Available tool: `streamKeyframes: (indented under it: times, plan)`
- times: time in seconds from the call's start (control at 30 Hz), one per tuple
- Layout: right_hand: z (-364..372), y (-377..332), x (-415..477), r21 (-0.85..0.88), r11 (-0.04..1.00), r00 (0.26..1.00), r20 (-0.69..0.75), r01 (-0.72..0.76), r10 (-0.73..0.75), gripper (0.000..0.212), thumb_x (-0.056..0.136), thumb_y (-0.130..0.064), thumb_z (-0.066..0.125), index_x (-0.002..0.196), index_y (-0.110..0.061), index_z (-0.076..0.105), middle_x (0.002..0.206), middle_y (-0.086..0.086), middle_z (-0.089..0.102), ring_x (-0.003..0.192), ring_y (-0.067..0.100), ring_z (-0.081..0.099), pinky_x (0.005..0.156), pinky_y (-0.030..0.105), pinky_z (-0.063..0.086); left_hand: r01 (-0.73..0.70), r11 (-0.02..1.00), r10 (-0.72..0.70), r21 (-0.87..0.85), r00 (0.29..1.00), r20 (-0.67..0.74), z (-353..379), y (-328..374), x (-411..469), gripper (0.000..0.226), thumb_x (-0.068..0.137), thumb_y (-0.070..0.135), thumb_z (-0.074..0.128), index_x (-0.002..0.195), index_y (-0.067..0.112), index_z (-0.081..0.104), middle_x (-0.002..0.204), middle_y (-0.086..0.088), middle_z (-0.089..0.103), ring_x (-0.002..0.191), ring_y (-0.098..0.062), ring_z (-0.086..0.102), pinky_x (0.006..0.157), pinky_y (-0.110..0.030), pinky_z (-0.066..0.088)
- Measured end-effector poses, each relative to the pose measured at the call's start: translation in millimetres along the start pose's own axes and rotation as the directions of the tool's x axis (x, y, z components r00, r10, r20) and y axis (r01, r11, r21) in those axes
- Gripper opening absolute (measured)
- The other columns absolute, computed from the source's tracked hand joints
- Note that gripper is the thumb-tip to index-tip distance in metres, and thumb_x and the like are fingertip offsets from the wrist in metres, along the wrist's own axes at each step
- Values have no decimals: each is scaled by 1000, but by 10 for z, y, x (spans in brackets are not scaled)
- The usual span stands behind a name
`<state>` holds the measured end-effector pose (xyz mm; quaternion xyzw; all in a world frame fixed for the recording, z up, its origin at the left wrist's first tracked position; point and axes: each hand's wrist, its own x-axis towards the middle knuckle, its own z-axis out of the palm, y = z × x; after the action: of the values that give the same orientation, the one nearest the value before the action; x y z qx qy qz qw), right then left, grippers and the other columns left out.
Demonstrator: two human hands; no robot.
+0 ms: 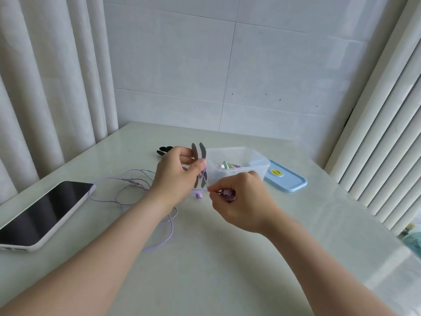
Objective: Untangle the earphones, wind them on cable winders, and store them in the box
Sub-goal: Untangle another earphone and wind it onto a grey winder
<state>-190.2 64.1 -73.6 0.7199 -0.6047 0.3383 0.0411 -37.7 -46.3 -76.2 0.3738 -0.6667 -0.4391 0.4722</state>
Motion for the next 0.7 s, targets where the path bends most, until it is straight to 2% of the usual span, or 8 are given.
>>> streamKeyframes:
  times: [0.07,0.2,0.27,0.33,0.4,0.53,0.63,0.7]
  plan:
    - [-26,-12,9,-42,997,993,-91,68,-72,15,82,-13,64,70,-12,73,53,3,52,58,25,41,54,32,42,-47,998,44,41,997,59,40,-16,-34,17,95,24,74,109,20,65,103,2,73,71,-28,74,62,-43,63]
    - [-82,55,50,15,1000,911,-411,-21,25,14,83,-4,70,78,-16,76,55,-12,58,57,10,56,57,8,37,-194,948,133,253,963,236,95,-22,-77,17,95,30,75,110,27,68,103,11,72,68,-14,69,65,-22,47]
    - [-91,105,62,61,995,884,-457,-75,95,13,87,-5,73,85,-17,77,64,-15,66,64,5,64,63,7,43,-212,949,120,234,927,354,113,-17,-82,14,97,30,73,111,32,70,105,14,73,67,-7,66,66,-21,46]
    - [-90,142,74,208,967,878,-421,-150,227,7,90,-13,76,88,-20,76,70,-12,71,66,8,69,65,20,53,-220,957,114,188,884,453,131,-1,-109,15,100,28,69,114,32,71,103,15,74,63,1,62,63,-14,43]
    - [-93,162,85,313,926,863,-385,-210,326,6,90,-18,78,86,-21,75,71,-10,71,66,10,69,64,29,55,-233,959,127,163,864,488,151,2,-118,16,103,24,66,117,27,72,96,14,74,59,5,58,59,-8,38]
    - [-95,205,98,450,834,829,-293,-320,477,7,91,-23,77,84,-23,77,67,-13,68,63,6,59,65,27,48,-223,963,118,153,856,503,152,-19,-123,21,104,24,65,122,30,73,102,13,76,65,4,58,61,-9,40]
    - [-117,235,90,574,719,799,-174,-392,575,5,94,-24,74,90,-23,77,66,-7,57,62,14,48,65,33,43,-192,974,105,119,852,513,162,-34,-131,23,104,23,65,123,32,73,82,24,73,57,1,49,54,-16,35]
    - [-139,228,89,691,590,786,-50,-419,617,5,98,-22,70,99,-21,75,65,-7,53,59,16,44,63,32,43,-160,986,106,55,841,531,171,-39,-142,23,104,21,66,123,30,74,77,25,73,61,-1,52,63,-18,38]
